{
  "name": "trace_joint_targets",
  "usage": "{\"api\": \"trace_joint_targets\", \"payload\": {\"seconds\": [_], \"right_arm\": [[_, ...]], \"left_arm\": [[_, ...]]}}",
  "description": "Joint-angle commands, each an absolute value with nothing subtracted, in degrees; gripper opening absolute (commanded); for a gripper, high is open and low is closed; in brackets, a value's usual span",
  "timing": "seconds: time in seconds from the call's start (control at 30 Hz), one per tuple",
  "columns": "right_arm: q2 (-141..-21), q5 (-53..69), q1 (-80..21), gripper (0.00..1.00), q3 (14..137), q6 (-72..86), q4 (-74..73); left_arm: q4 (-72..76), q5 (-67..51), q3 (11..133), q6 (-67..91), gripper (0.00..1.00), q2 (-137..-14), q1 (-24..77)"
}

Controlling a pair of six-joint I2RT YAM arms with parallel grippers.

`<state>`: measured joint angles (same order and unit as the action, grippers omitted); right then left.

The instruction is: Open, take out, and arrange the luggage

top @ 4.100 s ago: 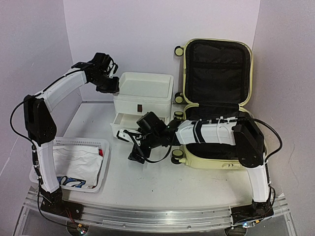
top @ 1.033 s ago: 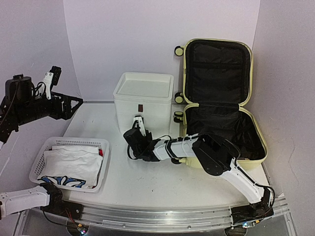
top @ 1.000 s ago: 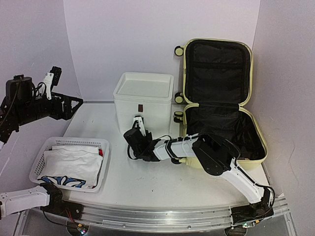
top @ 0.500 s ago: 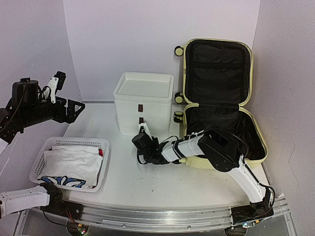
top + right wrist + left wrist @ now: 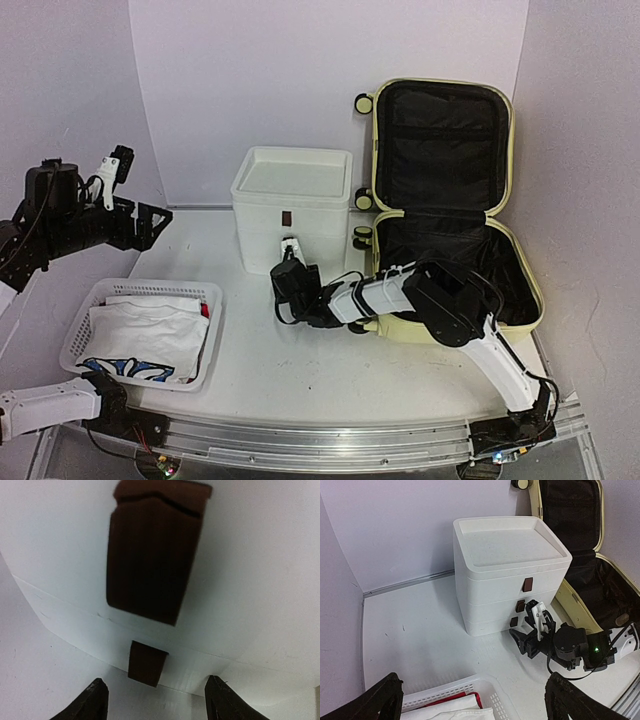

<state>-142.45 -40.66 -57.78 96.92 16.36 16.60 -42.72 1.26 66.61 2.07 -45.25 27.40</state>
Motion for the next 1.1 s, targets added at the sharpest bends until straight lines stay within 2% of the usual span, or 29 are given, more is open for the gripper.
{"api": "trace_joint_targets", "payload": {"seconds": [0.0,0.07,0.17,0.53,0.87,1.0,1.07], "right_arm": [[-144.3,-41.6,-57.1,0.67,101.0,15.6,20.7],[-145.0,-41.7,-57.1,0.63,101.6,15.8,20.7],[-145.6,-43.7,-57.1,0.52,101.6,17.3,21.5],[-148.5,-48.8,-57.1,0.41,105.9,15.3,25.6],[-149.3,-50.9,-57.1,0.18,107.9,15.0,25.4],[-148.1,-49.2,-57.2,0.01,107.0,15.2,25.2],[-146.4,-47.7,-57.3,0.00,104.9,16.0,25.1]], "left_arm": [[-39.4,2.1,66.4,1.2,0.99,-44.4,27.5],[-39.5,2.3,66.4,1.2,1.00,-44.4,27.6],[-39.4,2.2,66.4,1.2,1.00,-44.4,27.7],[-39.4,2.4,66.4,1.2,1.00,-44.3,27.8],[-39.5,2.6,66.4,1.1,0.99,-44.0,28.0],[-39.4,2.9,66.3,1.1,0.99,-43.9,28.0],[-39.5,3.1,66.3,1.1,0.99,-43.9,28.0]]}}
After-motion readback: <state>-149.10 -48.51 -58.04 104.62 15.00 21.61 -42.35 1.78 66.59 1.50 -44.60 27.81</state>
